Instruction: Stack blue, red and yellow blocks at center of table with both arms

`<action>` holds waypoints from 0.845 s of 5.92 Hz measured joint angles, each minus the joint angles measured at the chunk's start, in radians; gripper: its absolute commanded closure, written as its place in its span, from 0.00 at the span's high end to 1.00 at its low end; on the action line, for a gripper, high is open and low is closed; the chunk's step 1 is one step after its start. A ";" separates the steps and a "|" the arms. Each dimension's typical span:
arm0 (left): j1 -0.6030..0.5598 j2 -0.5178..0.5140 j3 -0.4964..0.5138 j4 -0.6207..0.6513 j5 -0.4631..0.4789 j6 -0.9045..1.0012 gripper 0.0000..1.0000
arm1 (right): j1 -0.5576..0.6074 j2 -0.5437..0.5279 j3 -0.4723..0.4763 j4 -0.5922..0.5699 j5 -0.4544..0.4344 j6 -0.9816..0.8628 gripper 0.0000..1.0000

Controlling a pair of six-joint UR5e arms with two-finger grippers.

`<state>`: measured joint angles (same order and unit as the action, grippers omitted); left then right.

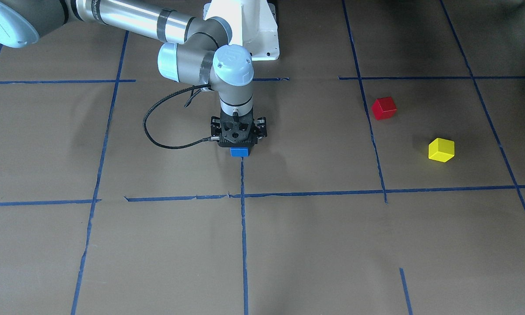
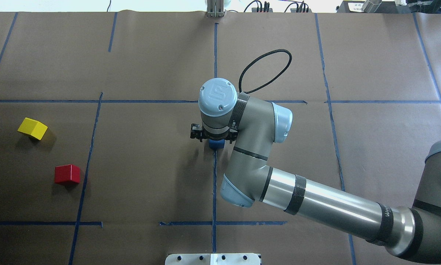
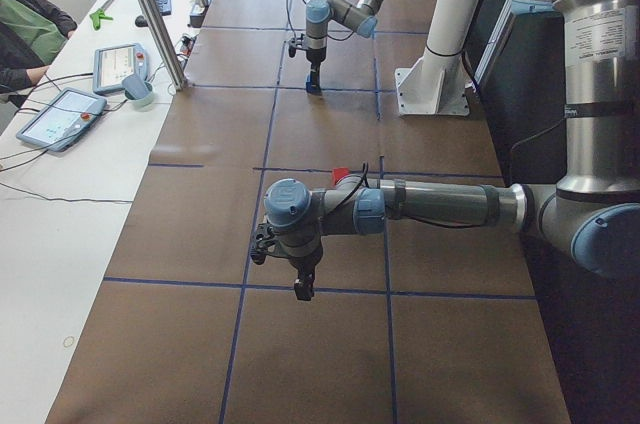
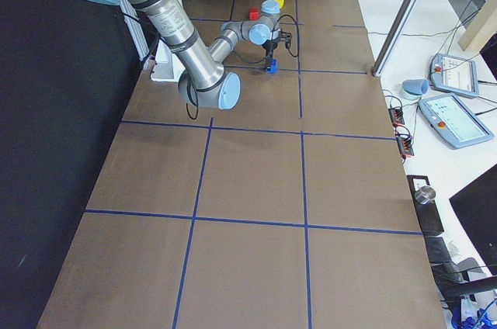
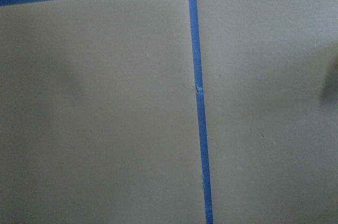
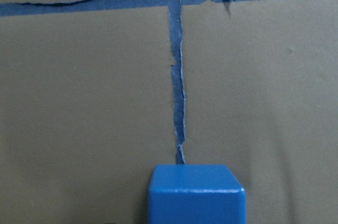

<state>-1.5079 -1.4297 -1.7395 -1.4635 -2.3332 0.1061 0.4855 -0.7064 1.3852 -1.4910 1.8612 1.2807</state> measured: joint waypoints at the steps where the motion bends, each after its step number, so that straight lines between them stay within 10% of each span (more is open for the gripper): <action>1: 0.000 0.000 -0.001 -0.001 0.000 0.001 1.00 | 0.021 0.002 0.025 -0.003 0.005 -0.008 1.00; 5: 0.002 -0.047 -0.038 -0.002 0.006 -0.005 1.00 | 0.347 -0.117 0.114 -0.091 0.244 -0.445 1.00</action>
<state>-1.5055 -1.4763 -1.7770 -1.4655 -2.3268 0.1015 0.8322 -0.8231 1.4996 -1.5822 2.1050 0.8359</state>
